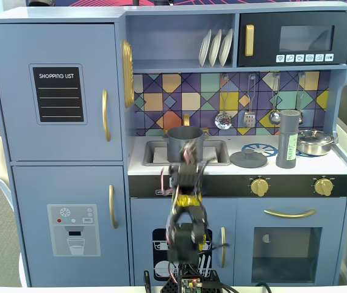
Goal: Put salt in the gray recipient
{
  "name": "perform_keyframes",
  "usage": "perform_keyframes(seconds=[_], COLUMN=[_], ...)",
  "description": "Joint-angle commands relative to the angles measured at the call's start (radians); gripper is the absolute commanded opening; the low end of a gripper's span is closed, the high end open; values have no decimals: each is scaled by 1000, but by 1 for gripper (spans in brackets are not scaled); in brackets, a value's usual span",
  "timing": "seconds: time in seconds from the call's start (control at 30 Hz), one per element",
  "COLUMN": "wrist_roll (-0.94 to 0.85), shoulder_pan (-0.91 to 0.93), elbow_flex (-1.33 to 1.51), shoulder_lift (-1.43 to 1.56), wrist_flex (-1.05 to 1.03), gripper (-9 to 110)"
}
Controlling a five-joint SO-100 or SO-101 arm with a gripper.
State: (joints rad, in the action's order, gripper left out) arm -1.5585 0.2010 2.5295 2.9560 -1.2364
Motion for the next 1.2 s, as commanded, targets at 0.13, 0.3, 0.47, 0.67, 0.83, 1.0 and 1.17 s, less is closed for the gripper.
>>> perform_keyframes(seconds=[0.13,0.3,0.47,0.67,0.83,1.0,1.17], wrist_roll=[51,92,-63,23,26,26,26], shoulder_pan=[-132,-172,-153,-147,-147,-144,-135], elbow_flex=[509,584,586,586,586,586,586], shoulder_lift=[189,250,264,264,264,264,264], wrist_flex=[132,80,-77,-91,-91,-91,-91], gripper=[0,0,0,3,4,5,6])
